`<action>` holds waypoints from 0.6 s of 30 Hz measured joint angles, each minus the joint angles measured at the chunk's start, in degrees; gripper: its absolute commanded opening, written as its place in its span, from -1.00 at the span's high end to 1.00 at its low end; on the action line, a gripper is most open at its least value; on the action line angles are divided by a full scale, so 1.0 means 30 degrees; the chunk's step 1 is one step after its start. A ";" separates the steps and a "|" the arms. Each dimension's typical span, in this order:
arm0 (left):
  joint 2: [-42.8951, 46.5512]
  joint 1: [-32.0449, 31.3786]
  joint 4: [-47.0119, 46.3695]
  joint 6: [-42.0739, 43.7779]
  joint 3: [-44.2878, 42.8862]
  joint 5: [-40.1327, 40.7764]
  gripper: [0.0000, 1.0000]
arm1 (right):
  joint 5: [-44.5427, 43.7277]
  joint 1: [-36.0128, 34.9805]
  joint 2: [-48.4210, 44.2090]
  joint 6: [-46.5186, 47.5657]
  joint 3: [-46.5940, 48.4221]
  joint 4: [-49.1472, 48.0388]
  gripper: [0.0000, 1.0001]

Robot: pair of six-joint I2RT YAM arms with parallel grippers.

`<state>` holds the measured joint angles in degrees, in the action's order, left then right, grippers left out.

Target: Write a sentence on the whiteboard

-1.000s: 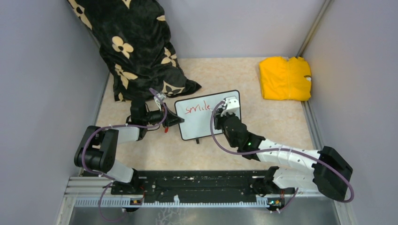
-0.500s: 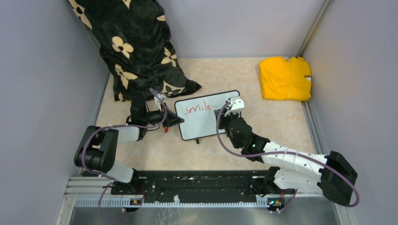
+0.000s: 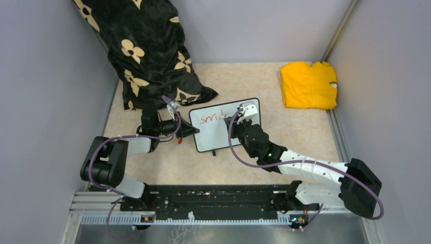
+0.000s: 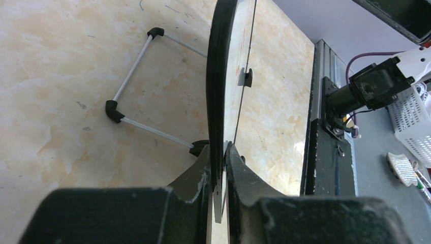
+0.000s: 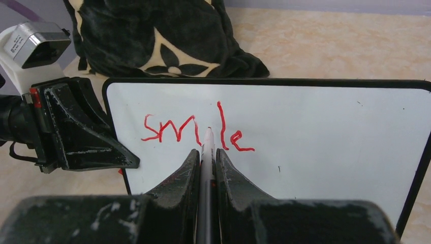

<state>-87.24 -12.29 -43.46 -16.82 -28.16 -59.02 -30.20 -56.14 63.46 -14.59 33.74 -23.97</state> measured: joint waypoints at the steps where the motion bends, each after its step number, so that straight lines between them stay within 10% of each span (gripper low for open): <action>1: 0.0000 0.0000 0.0000 0.0007 0.0000 0.0000 1.00 | 0.0095 0.0000 0.0102 0.0007 0.0073 -0.0117 1.00; 18: 0.0000 0.0000 0.0073 0.0073 -0.0007 -0.0007 1.00 | 0.0138 0.0000 0.1348 0.0095 0.0860 -0.0736 1.00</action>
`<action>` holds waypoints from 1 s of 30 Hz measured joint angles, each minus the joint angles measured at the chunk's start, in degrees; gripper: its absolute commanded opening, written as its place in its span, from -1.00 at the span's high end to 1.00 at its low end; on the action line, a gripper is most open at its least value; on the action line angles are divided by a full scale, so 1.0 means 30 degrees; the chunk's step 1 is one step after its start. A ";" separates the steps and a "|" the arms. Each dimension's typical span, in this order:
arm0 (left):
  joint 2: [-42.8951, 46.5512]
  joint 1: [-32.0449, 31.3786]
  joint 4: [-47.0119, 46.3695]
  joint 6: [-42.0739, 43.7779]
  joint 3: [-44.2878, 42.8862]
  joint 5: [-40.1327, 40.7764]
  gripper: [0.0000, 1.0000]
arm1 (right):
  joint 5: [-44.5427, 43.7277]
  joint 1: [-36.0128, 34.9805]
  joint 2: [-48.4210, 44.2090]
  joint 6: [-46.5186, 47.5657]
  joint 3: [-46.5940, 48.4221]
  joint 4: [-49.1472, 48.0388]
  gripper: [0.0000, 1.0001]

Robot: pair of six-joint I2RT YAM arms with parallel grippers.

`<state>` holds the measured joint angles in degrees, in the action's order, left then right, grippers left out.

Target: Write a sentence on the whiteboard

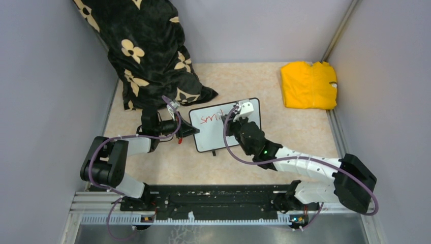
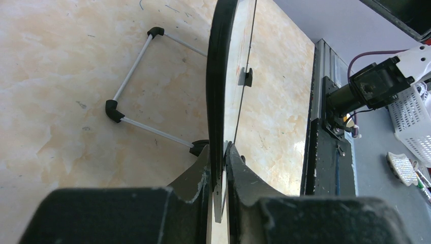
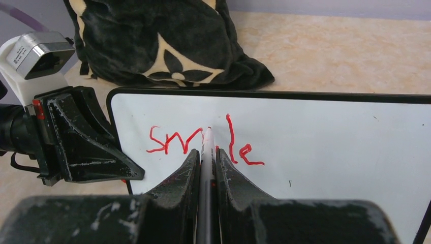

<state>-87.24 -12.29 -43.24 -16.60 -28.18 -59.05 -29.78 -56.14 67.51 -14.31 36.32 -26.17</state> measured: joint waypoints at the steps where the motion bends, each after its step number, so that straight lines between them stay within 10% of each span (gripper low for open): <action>1: 0.0000 0.0000 0.0000 0.0000 0.0000 0.0000 1.00 | -0.0044 0.0000 0.0102 0.0000 0.0073 -0.0022 1.00; 30: -0.0007 -0.0036 0.0146 0.0066 -0.0080 0.0007 1.00 | -0.0379 -0.0102 -0.1035 -0.0087 0.0175 0.0510 1.00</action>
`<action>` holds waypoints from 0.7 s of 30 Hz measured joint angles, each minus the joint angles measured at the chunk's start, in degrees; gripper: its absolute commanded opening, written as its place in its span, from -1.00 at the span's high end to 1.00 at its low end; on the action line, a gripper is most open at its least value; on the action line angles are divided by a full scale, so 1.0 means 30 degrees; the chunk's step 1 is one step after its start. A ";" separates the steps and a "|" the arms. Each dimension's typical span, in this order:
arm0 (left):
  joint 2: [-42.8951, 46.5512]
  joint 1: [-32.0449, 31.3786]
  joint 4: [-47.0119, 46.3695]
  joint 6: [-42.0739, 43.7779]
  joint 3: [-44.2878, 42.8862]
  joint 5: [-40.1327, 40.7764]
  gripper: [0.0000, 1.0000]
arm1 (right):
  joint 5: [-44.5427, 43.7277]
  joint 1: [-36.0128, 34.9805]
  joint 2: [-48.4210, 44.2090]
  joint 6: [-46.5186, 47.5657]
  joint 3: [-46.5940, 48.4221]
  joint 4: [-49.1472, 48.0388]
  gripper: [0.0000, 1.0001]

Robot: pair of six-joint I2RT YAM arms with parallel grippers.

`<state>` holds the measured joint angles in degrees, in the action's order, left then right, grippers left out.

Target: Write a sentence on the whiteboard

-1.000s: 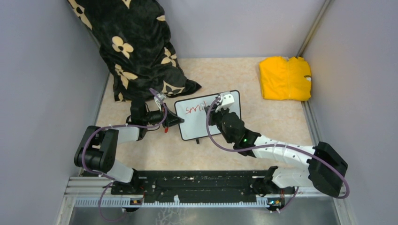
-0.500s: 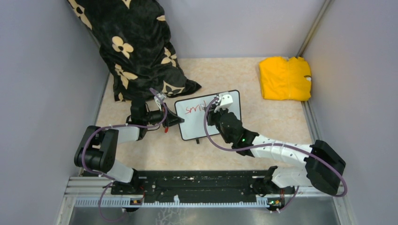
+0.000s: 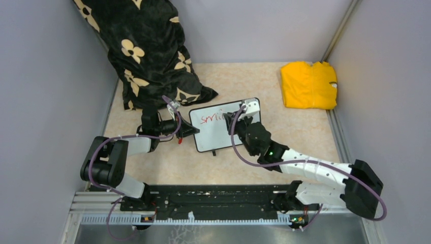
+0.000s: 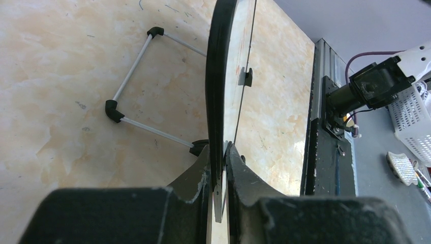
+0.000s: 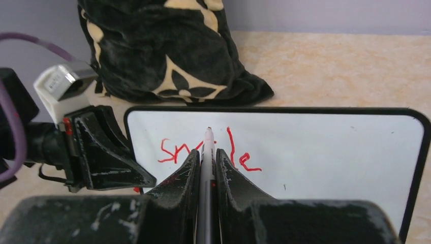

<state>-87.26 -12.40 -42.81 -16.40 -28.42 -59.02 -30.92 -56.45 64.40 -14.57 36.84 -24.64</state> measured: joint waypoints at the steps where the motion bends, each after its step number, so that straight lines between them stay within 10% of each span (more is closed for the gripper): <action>1: 0.0000 0.0000 0.0000 0.0000 0.0000 0.0000 1.00 | 0.0007 0.0000 -0.0393 -0.0015 0.0000 0.0102 1.00; 21: 0.0000 -0.0015 0.0087 0.0087 0.0000 -0.0007 1.00 | -0.2375 0.0000 -0.3468 -0.0597 -0.3679 0.1858 1.00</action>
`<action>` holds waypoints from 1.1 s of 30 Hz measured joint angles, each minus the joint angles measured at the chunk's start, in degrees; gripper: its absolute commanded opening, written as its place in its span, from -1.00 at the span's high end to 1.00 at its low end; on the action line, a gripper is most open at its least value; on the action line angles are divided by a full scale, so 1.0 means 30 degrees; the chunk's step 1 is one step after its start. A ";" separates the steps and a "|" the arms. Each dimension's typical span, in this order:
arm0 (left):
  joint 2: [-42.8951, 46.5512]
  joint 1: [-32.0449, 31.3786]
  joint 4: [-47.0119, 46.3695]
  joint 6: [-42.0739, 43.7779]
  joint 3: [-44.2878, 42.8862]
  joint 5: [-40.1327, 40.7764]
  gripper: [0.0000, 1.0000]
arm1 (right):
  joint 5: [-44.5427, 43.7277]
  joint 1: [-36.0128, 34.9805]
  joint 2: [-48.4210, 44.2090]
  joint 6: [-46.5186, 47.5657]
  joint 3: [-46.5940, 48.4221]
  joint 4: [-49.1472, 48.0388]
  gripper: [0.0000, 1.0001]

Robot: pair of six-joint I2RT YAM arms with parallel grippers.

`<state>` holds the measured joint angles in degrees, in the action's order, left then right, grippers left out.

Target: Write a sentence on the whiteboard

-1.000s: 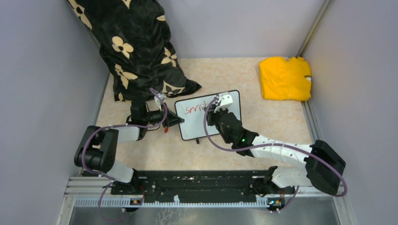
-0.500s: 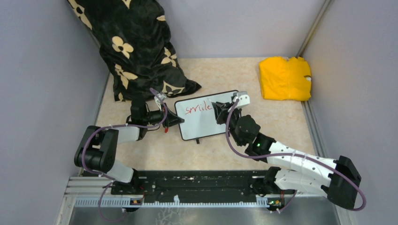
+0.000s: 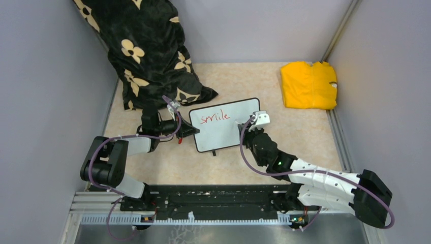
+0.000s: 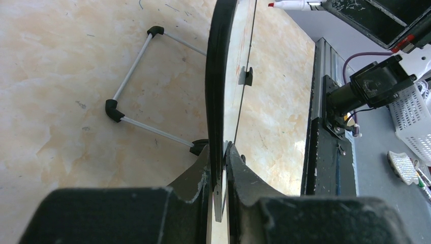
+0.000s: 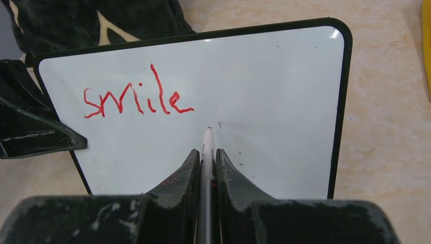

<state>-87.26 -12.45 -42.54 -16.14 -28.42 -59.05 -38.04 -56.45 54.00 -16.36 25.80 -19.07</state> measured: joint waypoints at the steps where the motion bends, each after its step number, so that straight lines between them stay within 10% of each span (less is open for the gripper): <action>1: 0.0000 0.0000 0.0007 0.0022 0.0000 0.0000 1.00 | -0.0044 0.0000 0.0000 -0.0015 0.0000 -0.0066 1.00; 33: 0.0000 0.0000 0.0248 0.0182 -0.0102 -0.0051 1.00 | -0.0291 0.0495 0.1923 0.0095 0.0583 -0.2514 1.00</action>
<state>-87.26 -12.45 -41.80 -15.59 -28.73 -59.20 -38.92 -54.96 59.77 -16.08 27.55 -26.61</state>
